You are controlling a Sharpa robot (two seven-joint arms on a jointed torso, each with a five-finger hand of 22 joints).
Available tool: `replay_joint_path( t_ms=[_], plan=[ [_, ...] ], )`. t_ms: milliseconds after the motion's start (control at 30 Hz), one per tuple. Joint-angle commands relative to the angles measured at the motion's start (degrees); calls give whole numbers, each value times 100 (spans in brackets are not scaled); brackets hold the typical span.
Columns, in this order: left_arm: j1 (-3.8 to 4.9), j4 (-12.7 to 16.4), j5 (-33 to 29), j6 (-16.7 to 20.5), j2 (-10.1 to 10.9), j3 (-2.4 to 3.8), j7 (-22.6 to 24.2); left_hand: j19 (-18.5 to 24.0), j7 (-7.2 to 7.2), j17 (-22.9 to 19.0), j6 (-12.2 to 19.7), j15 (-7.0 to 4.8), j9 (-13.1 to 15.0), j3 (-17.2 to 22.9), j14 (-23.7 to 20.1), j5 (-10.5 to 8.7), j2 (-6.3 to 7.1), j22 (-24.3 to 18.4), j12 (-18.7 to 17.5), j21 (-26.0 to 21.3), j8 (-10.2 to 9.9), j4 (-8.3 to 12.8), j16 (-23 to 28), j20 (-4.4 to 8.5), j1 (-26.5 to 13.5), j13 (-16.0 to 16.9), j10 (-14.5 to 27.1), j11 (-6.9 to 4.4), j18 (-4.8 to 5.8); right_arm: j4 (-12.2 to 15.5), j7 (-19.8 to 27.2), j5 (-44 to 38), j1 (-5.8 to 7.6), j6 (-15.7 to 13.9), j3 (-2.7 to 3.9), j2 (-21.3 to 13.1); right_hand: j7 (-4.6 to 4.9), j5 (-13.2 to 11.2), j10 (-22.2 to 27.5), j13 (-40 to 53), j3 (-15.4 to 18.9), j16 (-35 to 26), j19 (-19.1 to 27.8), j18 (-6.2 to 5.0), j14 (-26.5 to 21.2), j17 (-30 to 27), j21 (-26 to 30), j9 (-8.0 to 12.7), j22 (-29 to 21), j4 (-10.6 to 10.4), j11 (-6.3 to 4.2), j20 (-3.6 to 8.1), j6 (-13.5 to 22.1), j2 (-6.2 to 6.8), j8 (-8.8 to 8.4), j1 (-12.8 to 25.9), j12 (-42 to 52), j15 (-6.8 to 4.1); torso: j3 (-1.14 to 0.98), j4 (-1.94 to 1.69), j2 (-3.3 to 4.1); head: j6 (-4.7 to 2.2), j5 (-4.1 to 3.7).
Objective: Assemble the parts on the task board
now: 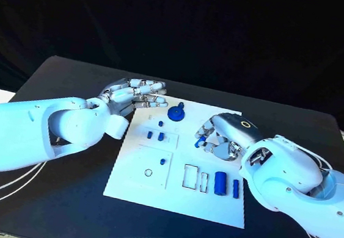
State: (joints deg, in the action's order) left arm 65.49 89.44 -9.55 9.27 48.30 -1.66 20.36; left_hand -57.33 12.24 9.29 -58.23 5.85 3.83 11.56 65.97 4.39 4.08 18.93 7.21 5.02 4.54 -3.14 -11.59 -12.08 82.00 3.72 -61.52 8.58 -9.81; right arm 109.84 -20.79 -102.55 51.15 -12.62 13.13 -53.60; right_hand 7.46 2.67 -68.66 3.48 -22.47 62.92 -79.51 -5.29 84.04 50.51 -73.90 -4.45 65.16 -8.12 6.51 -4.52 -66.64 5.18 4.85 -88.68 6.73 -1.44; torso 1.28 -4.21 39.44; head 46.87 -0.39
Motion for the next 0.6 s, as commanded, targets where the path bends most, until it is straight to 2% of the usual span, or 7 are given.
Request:
replay_joint_path(
  t_ms=[33, 67, 233, 400, 600],
  plan=[
    [-1, 20, 20, -104, -1, 4, 19, -28, 1, -9, 37, -5, -6, 3, 46, 21, 7, -5, -33, 31, -28, -34, 34, -10, -40, 5, 16, 32, -74, 187, 39, 48, -54, -159, -1, 97, 4, 42, -350, 46, -271, 32, -23, 12, 54, 14, -42, 9, 9, 245, -321, 4, -17, 39, -13, -5, -42, -12, -4, -7, -2, 13, 58],
    [-1, 21, 20, -102, 0, 4, 19, -28, 1, -9, 37, -5, -6, 3, 46, 21, 7, -5, -33, 31, -28, -34, 34, -10, -40, 5, 16, 32, -74, 230, 62, 75, -76, -164, -1, 154, 4, 42, -350, 46, -271, 32, -23, 12, 54, 14, -42, 9, 9, 245, -321, 4, -17, 39, -14, -5, -42, -12, 3, -4, -6, 21, 70],
    [-1, 16, 20, -100, -9, 5, 25, -28, 1, -9, 37, -5, -6, 3, 46, 21, 7, -5, -33, 31, -28, -34, 34, -10, -40, 5, 16, 32, -74, 280, 157, 127, -167, -165, -12, 434, 15, 47, -344, 44, -331, 33, -15, 11, 50, 9, -41, 16, 6, 281, -310, -1, -3, 48, -31, 17, -71, -5, 16, 3, -8, 42, 132],
    [-1, -31, 20, -99, -34, 5, 34, -28, 1, -9, 37, -5, -6, 3, 46, 21, 7, -5, -33, 31, -28, -34, 34, -10, -40, 5, 16, 32, -74, 191, 268, 147, -297, -112, -61, 791, 21, 54, -340, 44, -374, 34, -8, 9, 47, 7, -40, 20, 3, 308, -304, -5, 4, 47, -41, 32, -89, 0, 7, -15, -4, 83, 209],
    [-1, -77, 20, -92, -50, 6, 43, -32, 2, -9, 35, -6, -4, 10, 51, 22, -6, -15, -32, 31, -25, -34, 40, -9, -39, 6, 14, 32, -75, -35, 379, 135, -422, -57, -147, 1110, 30, 61, -337, 44, -425, 41, -2, 7, 45, 12, -41, 23, 2, 346, -297, -8, 12, 49, -52, 49, -110, 6, 11, -7, 1, 92, 271]
  ],
)
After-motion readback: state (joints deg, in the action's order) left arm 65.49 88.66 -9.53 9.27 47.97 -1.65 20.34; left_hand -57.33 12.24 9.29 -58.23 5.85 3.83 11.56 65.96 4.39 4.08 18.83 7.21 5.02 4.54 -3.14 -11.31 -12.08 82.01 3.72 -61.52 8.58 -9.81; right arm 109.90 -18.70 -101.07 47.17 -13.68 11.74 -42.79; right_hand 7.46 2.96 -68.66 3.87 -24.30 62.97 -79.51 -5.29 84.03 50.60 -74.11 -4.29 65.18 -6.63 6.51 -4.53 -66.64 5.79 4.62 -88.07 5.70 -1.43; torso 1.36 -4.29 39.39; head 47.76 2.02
